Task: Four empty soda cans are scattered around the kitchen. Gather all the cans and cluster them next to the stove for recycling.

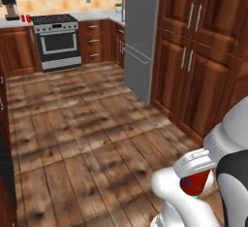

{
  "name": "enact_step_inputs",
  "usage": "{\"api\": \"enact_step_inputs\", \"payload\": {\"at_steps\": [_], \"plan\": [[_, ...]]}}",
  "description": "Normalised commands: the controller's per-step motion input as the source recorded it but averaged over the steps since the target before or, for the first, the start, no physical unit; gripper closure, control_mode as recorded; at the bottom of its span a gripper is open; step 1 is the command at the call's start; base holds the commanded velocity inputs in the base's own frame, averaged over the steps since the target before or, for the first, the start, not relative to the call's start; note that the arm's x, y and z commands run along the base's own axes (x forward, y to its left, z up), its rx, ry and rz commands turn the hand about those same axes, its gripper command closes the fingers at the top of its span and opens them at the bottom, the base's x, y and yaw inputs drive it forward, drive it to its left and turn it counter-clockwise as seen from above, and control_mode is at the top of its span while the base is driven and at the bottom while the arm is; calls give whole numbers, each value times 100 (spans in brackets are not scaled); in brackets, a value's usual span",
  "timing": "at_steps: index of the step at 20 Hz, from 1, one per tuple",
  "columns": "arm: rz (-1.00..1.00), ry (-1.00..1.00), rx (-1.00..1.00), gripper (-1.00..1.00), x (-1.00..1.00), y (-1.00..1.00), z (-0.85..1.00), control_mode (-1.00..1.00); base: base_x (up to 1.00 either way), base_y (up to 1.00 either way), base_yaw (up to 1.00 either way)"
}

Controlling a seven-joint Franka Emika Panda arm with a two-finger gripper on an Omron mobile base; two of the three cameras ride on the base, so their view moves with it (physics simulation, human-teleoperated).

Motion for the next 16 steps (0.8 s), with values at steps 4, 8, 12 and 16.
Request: {"api": "enact_step_inputs", "payload": {"at_steps": [4,8,12,16], "plan": [[0,0,0,100,0,0,0,100,100,0,27],[0,0,0,100,0,0,0,100,100,0,26],[0,0,0,100,0,0,0,100,100,0,27],[0,0,0,100,0,0,0,100,100,0,29]]}}
